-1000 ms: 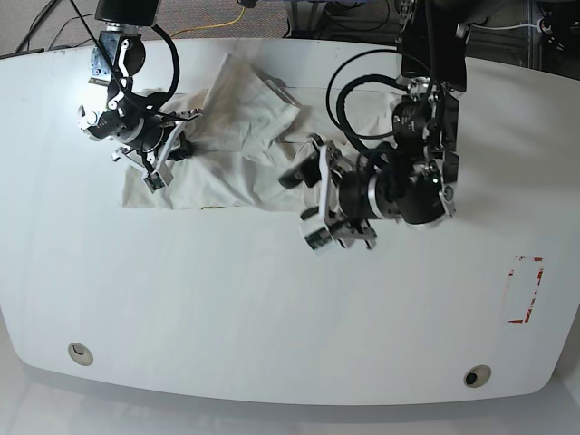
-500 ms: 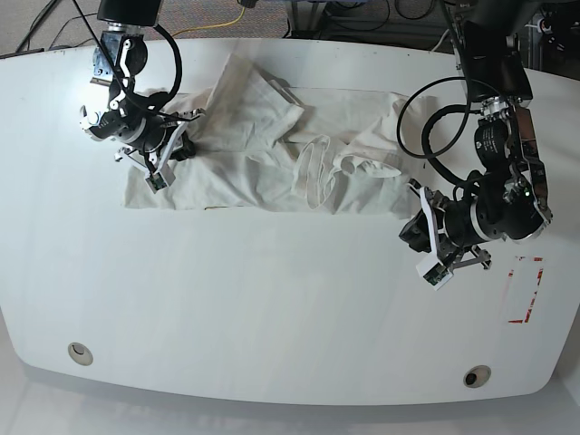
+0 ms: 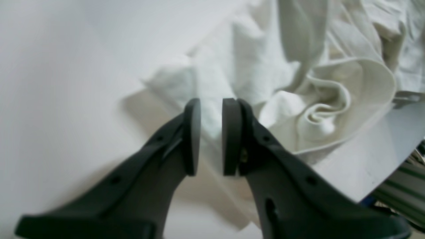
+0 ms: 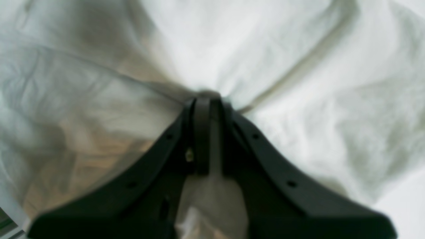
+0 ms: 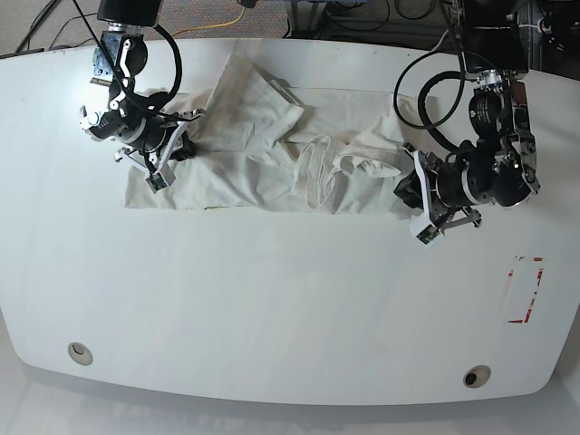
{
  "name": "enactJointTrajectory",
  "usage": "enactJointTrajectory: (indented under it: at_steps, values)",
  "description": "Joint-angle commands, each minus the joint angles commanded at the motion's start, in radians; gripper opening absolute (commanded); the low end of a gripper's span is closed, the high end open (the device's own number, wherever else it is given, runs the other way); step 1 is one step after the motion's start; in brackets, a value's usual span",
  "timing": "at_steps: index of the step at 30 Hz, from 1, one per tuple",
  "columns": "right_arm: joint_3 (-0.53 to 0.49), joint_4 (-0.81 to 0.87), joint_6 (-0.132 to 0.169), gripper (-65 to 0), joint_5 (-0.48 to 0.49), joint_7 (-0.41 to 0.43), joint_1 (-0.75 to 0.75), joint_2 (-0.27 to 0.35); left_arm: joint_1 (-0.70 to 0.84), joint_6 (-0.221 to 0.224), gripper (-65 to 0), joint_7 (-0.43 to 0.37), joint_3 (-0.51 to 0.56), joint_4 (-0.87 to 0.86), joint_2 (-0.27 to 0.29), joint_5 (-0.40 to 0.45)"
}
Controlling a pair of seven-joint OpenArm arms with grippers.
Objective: Layout the t-shirt on the table in an organized manner, then fold the t-shirt properly
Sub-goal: 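Open the left gripper, release the folded end, and lift away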
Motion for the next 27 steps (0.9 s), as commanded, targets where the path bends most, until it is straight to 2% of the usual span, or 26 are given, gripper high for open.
enactJointTrajectory:
  at_steps: [8, 12, 16, 22, 24, 27]
  values:
    - [0.002, 0.000, 0.000, -59.9, -0.002, 0.000, 0.000, 0.000, -0.006, -0.005, -55.7, -0.003, 0.164, 0.000, 0.046, -0.002]
    - [0.002, 0.000, 0.000, -59.9, -0.002, 0.000, 0.000, 0.000, -0.032, -0.006, -55.7, 0.000, 0.282, 0.000, 0.061, -0.005]
    - [0.002, 0.000, 0.000, -59.9, -0.005, 0.000, 0.000, 0.000, -0.083, -0.030, -55.7, 0.030, 0.387, 0.002, 0.098, -0.003]
    - [0.002, 0.000, 0.000, -59.9, -0.006, 0.000, 0.000, 0.000, -0.103, -0.030, -55.7, 0.030, 0.367, 0.005, 0.117, -0.002]
    - [0.002, 0.000, 0.000, -59.9, -0.008, 0.000, 0.000, 0.000, -0.117, -0.030, -55.7, 0.030, 0.328, 0.005, 0.115, 0.000]
    - [0.003, 0.000, 0.000, -59.9, -0.008, 0.000, 0.000, 0.000, -0.124, -0.030, -55.7, 0.023, 0.241, 0.005, 0.083, 0.000]
